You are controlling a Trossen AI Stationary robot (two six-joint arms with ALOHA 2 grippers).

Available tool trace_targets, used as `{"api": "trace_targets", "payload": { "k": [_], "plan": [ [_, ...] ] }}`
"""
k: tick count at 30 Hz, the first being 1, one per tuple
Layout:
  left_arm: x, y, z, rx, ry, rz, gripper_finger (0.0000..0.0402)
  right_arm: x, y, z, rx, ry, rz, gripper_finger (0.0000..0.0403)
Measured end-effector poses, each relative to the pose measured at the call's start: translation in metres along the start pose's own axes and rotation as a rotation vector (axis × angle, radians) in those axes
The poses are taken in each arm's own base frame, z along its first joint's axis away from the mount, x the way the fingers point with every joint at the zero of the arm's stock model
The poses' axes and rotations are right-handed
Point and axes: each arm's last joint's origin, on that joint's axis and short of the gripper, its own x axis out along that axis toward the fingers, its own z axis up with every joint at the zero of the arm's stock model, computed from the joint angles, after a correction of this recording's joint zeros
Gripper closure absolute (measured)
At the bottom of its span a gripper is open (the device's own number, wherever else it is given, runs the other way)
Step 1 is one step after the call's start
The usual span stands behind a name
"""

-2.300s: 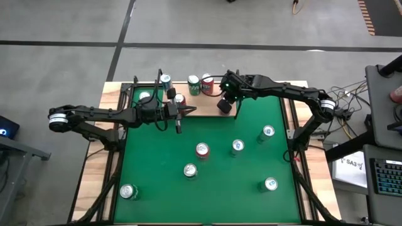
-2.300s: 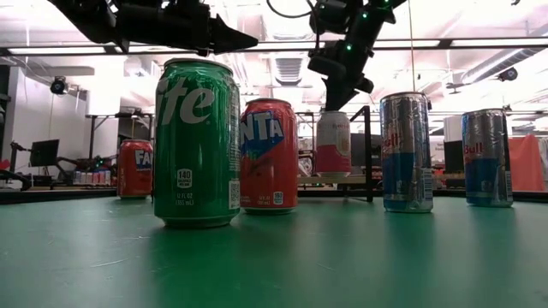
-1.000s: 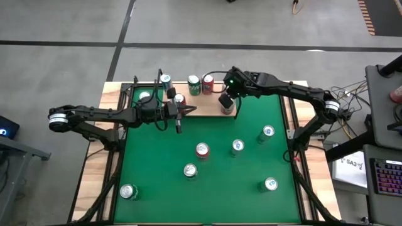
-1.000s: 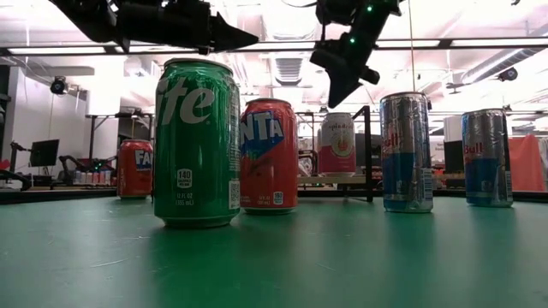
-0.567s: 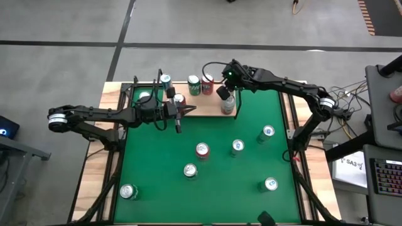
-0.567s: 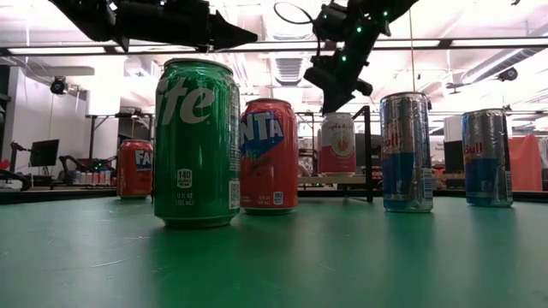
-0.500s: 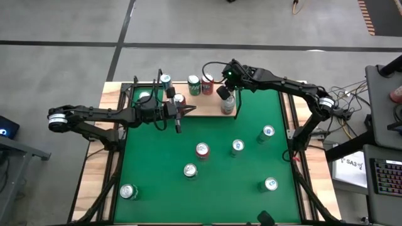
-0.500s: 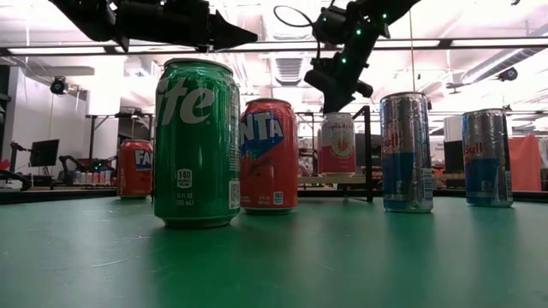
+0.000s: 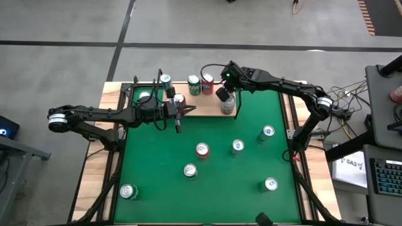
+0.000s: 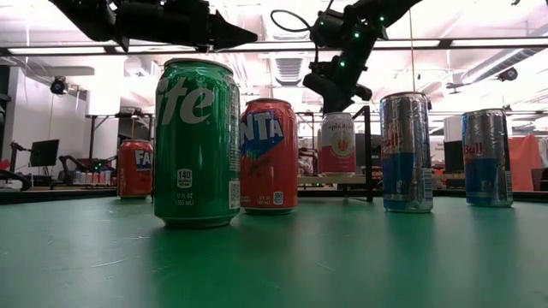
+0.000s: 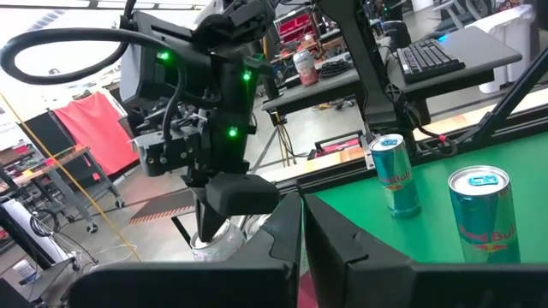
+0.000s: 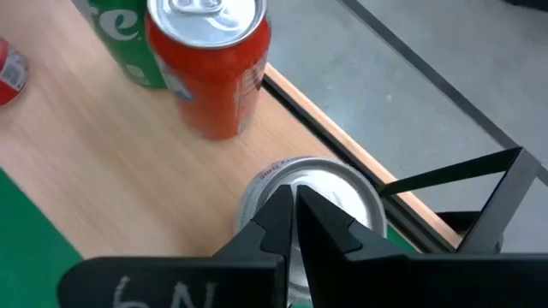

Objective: Pick and place cans onto a shelf
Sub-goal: Adjust the pink white soda can on the shelf

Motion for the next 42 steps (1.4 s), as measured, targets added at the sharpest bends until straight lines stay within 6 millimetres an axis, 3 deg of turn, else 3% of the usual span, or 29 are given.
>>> {"api": "trace_targets", "payload": {
  "k": [31,42],
  "plan": [
    [0.0,0.0,0.001,-0.001,-0.007,0.003,0.0402,-0.008,0.01,-0.008,0.054,0.064,0.058,0.039],
    [0.0,0.001,0.002,-0.001,-0.016,0.006,0.0402,-0.012,0.009,-0.002,0.036,0.018,0.045,0.039]
  ]
}}
